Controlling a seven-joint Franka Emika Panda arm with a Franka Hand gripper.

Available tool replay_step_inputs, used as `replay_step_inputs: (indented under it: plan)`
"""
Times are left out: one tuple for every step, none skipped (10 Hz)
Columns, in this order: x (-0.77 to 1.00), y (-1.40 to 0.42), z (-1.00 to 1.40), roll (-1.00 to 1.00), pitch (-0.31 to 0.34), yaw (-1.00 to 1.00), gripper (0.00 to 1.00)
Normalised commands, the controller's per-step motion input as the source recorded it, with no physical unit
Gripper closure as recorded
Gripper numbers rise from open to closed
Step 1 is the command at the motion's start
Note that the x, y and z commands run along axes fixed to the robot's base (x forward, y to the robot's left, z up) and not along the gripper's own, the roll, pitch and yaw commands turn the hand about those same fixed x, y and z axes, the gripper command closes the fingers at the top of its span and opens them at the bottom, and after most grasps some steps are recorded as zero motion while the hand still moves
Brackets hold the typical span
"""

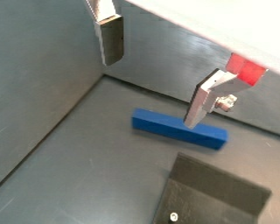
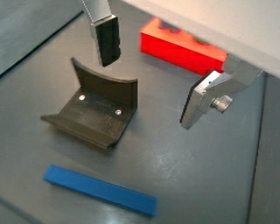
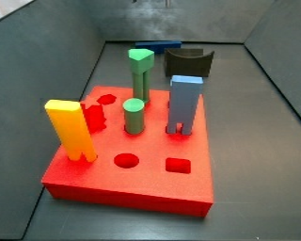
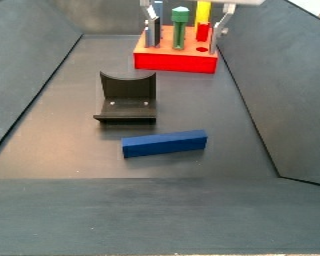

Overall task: Pick up the rectangle object. Move up. Place the rectangle object on the fixture. Regrasp the rectangle object. Move to above the board. Insert the rectangle object.
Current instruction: Pick up the rectangle object.

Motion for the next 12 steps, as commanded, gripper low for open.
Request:
replay_step_inputs:
  plan:
    - [0.13,0.07,-0.27,0.0,-0.043,-0.96,0.0]
    - [0.11,0.05,-0.25,0.0,-0.054,-0.97,0.0]
    - [0.02,0.0,-0.25,0.0,-0.081,-1.0,0.0]
    - [0.0,0.17,-0.28,0.0,-0.076,-0.81,0.0]
    - [0.0,0.31,-0.3,-0.11,-0.093,-0.53,0.0]
    - [0.0,0.42,-0.39,-0.23,-0.067,-0.35,0.0]
    - [0.0,0.44,-0.47,-0.25,0.0,-0.33,0.0]
    - [0.0,0.43,-0.46,-0.32,-0.026,-0.3,0.0]
    - [0.07,0.48,-0.36,-0.39,-0.024,-0.21,0.0]
    - [0.11,0.42,-0.27,-0.43,-0.053,-0.22,0.0]
    - [0.18,0.31,-0.17,-0.46,-0.116,-0.29,0.0]
    - [0.21,0.21,-0.15,-0.45,-0.113,-0.38,0.0]
